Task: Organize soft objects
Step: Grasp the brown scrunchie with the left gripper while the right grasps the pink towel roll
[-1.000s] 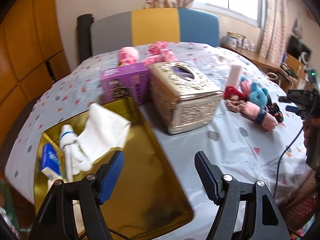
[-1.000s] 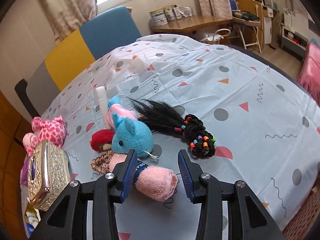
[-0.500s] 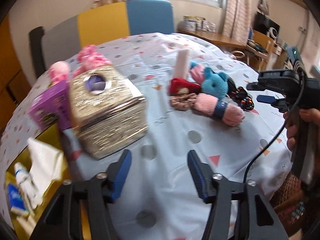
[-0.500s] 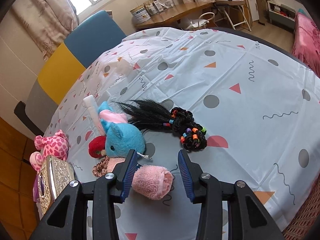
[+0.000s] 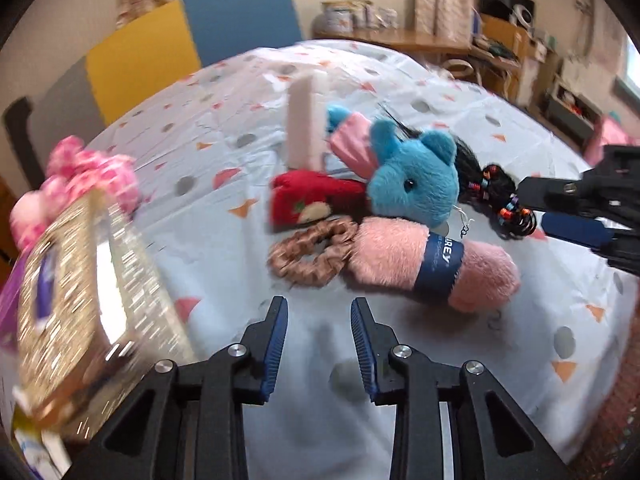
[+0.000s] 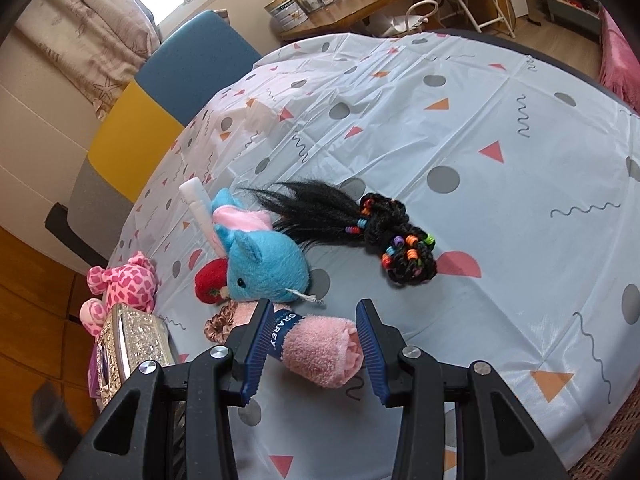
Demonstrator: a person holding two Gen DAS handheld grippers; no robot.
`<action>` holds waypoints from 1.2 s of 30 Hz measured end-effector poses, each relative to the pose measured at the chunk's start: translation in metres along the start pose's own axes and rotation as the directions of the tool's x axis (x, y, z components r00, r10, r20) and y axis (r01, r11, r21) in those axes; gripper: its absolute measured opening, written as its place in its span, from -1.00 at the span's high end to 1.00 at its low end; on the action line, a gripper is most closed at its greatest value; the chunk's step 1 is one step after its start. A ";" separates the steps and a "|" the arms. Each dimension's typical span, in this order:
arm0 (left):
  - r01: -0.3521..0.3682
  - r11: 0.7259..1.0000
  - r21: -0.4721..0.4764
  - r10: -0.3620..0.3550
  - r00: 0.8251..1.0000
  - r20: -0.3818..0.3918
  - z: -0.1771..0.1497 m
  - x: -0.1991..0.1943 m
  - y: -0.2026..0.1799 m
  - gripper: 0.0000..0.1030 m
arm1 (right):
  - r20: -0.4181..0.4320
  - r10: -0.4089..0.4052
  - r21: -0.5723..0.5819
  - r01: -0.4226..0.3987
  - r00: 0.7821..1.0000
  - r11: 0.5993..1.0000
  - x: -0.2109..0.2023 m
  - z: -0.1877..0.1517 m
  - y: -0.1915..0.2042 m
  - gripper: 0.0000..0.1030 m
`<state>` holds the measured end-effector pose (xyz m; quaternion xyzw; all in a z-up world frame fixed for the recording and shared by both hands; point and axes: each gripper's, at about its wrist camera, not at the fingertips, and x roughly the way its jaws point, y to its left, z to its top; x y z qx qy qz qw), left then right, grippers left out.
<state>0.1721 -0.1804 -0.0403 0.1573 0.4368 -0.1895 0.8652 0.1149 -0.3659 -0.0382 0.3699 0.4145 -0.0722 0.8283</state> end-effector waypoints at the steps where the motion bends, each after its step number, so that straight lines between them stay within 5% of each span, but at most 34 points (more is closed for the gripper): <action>1: 0.001 1.000 0.021 -0.001 1.000 -0.007 0.004 0.009 -0.003 0.35 | -0.004 0.005 0.002 -0.005 1.000 1.000 0.001 0.000 0.000 0.17; 7: 0.017 0.998 0.053 -0.016 1.000 -0.025 0.021 0.051 -0.005 0.35 | -0.019 0.033 0.018 -0.032 0.999 0.999 0.003 0.000 -0.001 0.17; 8: 0.022 0.999 0.049 -0.021 0.999 -0.025 0.022 0.056 -0.004 0.43 | -0.020 0.036 0.020 -0.036 0.999 0.999 0.003 0.000 -0.001 0.17; 9: 0.037 0.998 0.046 -0.036 0.999 -0.027 0.023 0.061 -0.003 0.72 | -0.021 0.038 0.022 -0.038 0.999 0.999 0.003 0.000 -0.001 0.17; 11: 0.060 0.998 0.031 -0.059 0.998 -0.027 0.021 0.063 0.000 0.79 | -0.023 0.045 0.019 -0.044 0.999 0.999 0.003 -0.001 -0.001 0.17; 18: 0.224 0.973 -0.046 -0.226 0.973 -0.038 -0.009 0.039 0.010 0.80 | -0.015 0.059 -0.016 -0.059 0.998 0.998 0.002 -0.002 0.005 0.17; 22: 0.261 0.963 -0.065 -0.264 0.963 -0.051 -0.019 0.031 0.009 0.40 | -0.023 0.053 -0.020 -0.054 0.998 0.998 0.003 -0.003 0.006 0.17; 24: 0.212 0.976 -0.051 -0.215 0.976 -0.046 -0.018 0.030 0.006 -0.06 | -0.029 0.050 -0.017 -0.051 0.998 0.999 0.004 -0.003 0.005 0.17; 29: 0.141 0.988 -0.056 -0.143 0.989 -0.029 -0.011 0.034 0.006 -0.06 | -0.048 0.045 -0.013 -0.046 0.998 0.999 0.007 -0.004 0.005 0.17; 31: 0.116 0.993 -0.037 -0.117 0.993 -0.027 -0.006 0.040 0.003 0.32 | -0.053 0.044 -0.016 -0.045 0.998 0.999 0.008 -0.005 0.005 0.17; 32: 0.107 0.994 -0.033 -0.108 0.994 -0.034 -0.004 0.043 0.001 0.70 | -0.054 0.044 -0.018 -0.045 0.998 0.999 0.008 -0.005 0.005 0.17; 36: 0.085 0.996 -0.021 -0.086 0.995 -0.042 -0.005 0.049 0.001 0.86 | -0.059 0.029 -0.023 -0.031 0.998 0.999 0.010 -0.006 0.006 0.17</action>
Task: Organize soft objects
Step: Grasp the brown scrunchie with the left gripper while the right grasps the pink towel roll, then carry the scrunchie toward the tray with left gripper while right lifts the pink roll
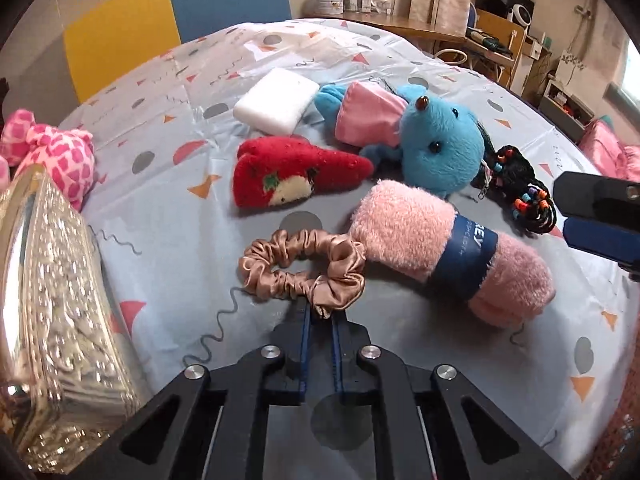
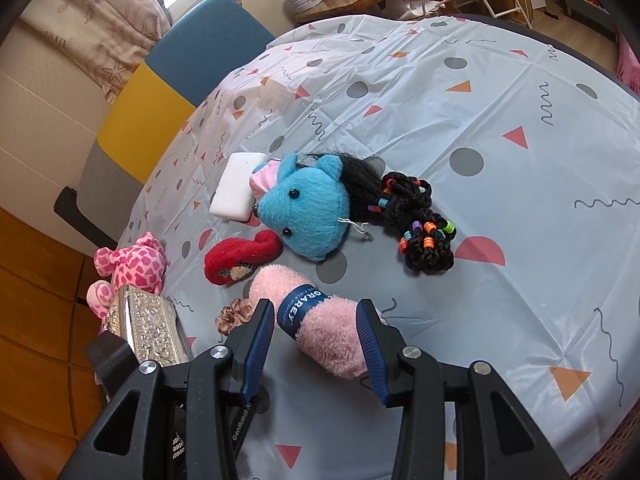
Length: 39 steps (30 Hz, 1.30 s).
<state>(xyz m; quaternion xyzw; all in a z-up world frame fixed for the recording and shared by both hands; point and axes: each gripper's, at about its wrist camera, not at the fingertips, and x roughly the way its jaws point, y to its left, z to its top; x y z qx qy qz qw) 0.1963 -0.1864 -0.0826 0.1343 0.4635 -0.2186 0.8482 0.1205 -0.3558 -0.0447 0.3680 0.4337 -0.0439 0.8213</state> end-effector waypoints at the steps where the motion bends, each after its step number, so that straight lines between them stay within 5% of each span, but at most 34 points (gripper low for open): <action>1: 0.005 1.000 -0.008 -0.005 1.000 0.002 0.000 0.000 0.001 0.86 | -0.006 -0.006 -0.004 0.006 1.000 1.000 0.002 0.000 0.001 0.17; 9: 0.092 0.987 -0.132 -0.084 0.995 0.061 0.003 -0.044 0.028 0.86 | -0.114 -0.097 -0.201 0.073 0.989 0.977 0.036 -0.006 0.033 0.17; 12: 0.122 0.980 -0.158 -0.105 0.989 0.108 0.019 -0.071 0.039 0.86 | -0.098 -0.179 -0.344 0.136 0.979 0.929 0.046 -0.012 0.053 -0.19; 15: 0.127 0.970 -0.207 -0.096 0.984 0.149 0.038 -0.090 0.058 0.86 | -0.069 -0.280 -0.496 0.211 0.957 0.842 0.064 -0.018 0.069 -0.23; 19: 0.077 0.961 -0.267 -0.020 0.978 0.208 0.055 -0.113 0.093 0.86 | -0.028 -0.372 -0.599 0.283 0.928 0.749 0.082 -0.026 0.075 -0.26; 24: -0.008 0.925 -0.380 0.099 0.970 0.221 0.049 -0.138 0.155 0.86 | 0.012 -0.401 -0.635 0.316 0.916 0.704 0.087 -0.032 0.074 -0.15; 27: -0.050 0.897 -0.440 0.155 0.966 0.206 0.032 -0.148 0.188 0.86 | 0.038 -0.419 -0.648 0.342 0.907 0.680 0.087 -0.034 0.074 0.02; 39: -0.182 0.801 -0.571 0.323 0.933 0.156 -0.068 -0.192 0.263 0.86 | 0.078 -0.435 -0.707 0.358 0.897 0.610 0.088 -0.044 0.079 0.08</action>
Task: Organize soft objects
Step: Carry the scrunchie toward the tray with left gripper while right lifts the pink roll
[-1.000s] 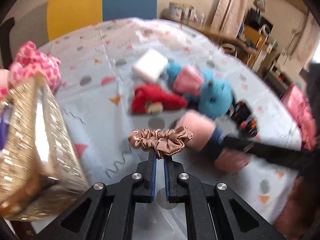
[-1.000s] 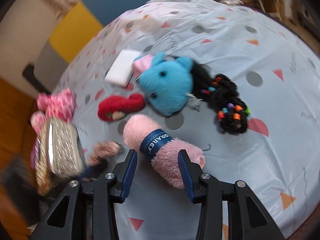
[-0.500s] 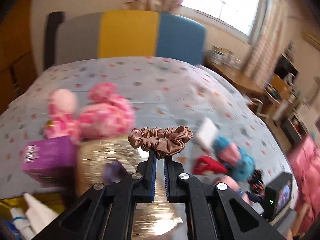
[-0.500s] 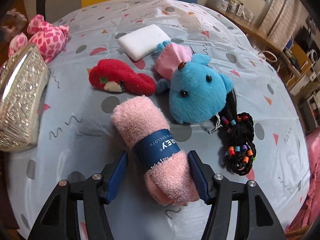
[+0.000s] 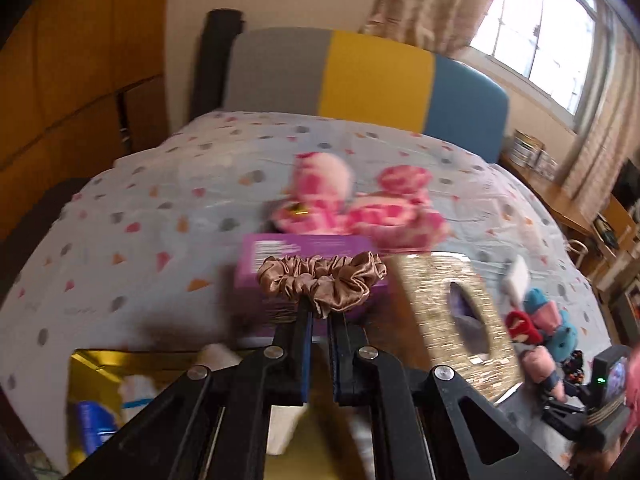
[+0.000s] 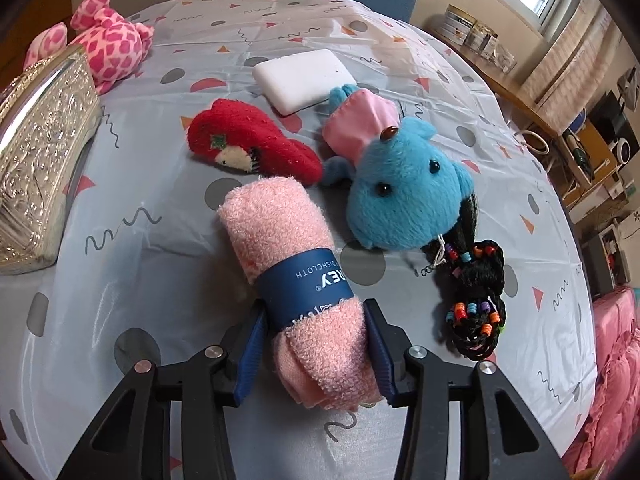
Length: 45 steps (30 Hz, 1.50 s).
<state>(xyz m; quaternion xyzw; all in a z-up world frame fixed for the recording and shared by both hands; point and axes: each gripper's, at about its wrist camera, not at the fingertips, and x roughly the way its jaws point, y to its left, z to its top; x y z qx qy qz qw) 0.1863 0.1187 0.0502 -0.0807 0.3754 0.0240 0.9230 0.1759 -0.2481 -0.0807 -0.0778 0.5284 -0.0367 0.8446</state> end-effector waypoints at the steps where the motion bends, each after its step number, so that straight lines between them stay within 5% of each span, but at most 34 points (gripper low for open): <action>1: -0.016 1.000 -0.012 0.016 1.000 0.000 -0.002 -0.001 0.010 0.86 | 0.000 -0.001 0.000 0.001 1.000 1.000 0.000 -0.001 0.000 0.08; 26: -0.144 0.989 -0.045 0.147 0.987 0.068 -0.094 -0.089 0.100 0.86 | 0.031 -0.035 -0.032 0.036 0.999 0.999 -0.005 -0.003 0.007 0.25; 37: -0.180 0.983 -0.044 0.184 0.979 0.093 -0.122 -0.108 0.110 0.86 | 0.080 0.152 0.160 -0.163 0.985 0.974 -0.032 0.025 0.001 0.32; 45: -0.163 0.985 -0.060 0.168 0.981 0.093 -0.134 -0.113 0.108 0.86 | 0.124 0.153 0.133 -0.170 0.980 0.976 -0.052 0.064 0.033 0.32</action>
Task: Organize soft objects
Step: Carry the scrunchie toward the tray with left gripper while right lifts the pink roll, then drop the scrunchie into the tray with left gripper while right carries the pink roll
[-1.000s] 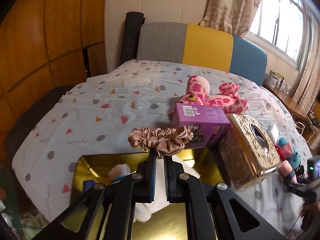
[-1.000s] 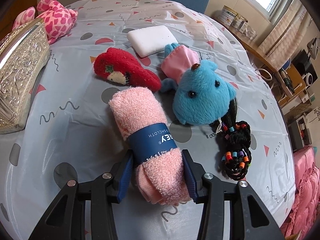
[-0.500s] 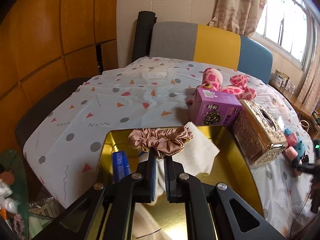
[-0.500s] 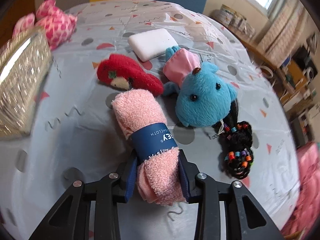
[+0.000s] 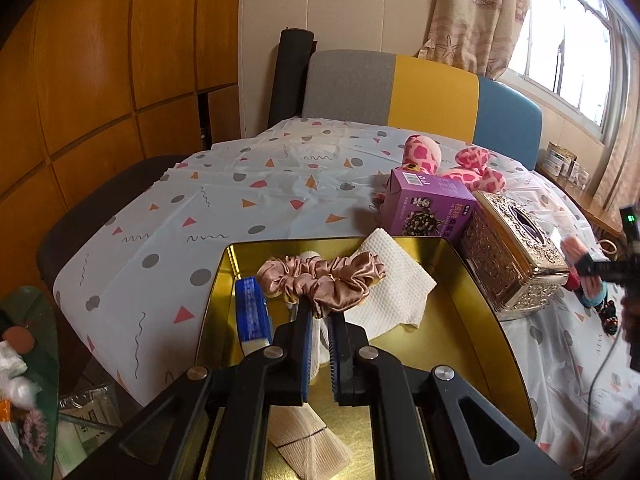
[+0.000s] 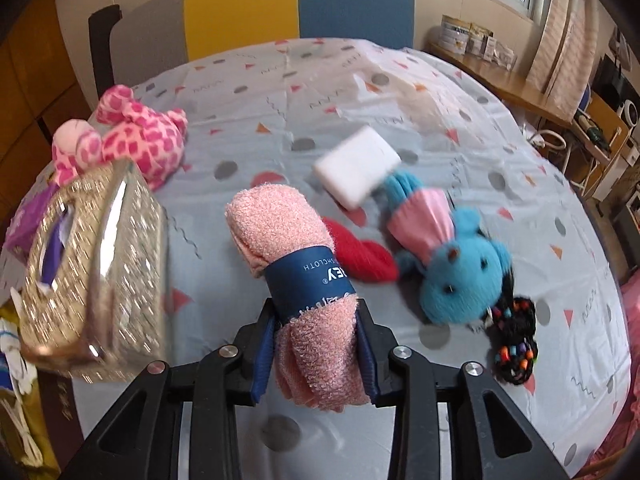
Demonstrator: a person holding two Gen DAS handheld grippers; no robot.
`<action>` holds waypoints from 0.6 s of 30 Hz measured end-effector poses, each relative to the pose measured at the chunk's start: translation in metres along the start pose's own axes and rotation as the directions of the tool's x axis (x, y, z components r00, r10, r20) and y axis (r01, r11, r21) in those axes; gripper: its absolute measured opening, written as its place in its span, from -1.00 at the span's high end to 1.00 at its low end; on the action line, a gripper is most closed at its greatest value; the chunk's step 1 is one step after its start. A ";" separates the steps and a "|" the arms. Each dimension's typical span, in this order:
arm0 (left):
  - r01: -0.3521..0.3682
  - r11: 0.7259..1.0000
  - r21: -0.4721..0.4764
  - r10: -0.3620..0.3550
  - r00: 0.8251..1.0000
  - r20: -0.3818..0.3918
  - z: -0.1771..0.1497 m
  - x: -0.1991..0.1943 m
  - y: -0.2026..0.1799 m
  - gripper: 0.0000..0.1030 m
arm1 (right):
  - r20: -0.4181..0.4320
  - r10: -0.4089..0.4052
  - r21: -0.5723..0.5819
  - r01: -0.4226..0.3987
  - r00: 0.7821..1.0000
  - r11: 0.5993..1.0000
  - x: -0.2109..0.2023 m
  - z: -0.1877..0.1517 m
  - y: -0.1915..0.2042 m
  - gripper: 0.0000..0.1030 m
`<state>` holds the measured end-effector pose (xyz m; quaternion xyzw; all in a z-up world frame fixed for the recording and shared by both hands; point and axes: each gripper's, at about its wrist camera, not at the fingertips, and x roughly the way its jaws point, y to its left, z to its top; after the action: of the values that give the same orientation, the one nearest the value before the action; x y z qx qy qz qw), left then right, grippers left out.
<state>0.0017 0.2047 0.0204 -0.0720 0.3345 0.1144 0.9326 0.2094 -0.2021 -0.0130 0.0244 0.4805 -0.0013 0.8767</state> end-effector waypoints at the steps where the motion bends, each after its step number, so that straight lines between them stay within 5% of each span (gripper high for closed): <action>1: 0.001 1.000 -0.001 -0.001 1.000 -0.001 0.000 0.000 -0.001 0.86 | 0.009 0.002 -0.001 -0.002 1.000 1.000 -0.002 0.006 0.004 0.31; 18: 0.015 1.000 -0.007 -0.015 0.999 -0.030 -0.014 0.003 -0.005 0.85 | 0.099 0.023 -0.052 -0.018 0.995 0.998 -0.029 0.068 0.058 0.31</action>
<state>-0.0030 0.1974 0.0078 -0.0794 0.3475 0.1074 0.9281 0.2526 -0.1476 0.0507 0.0067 0.4359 0.0191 0.8998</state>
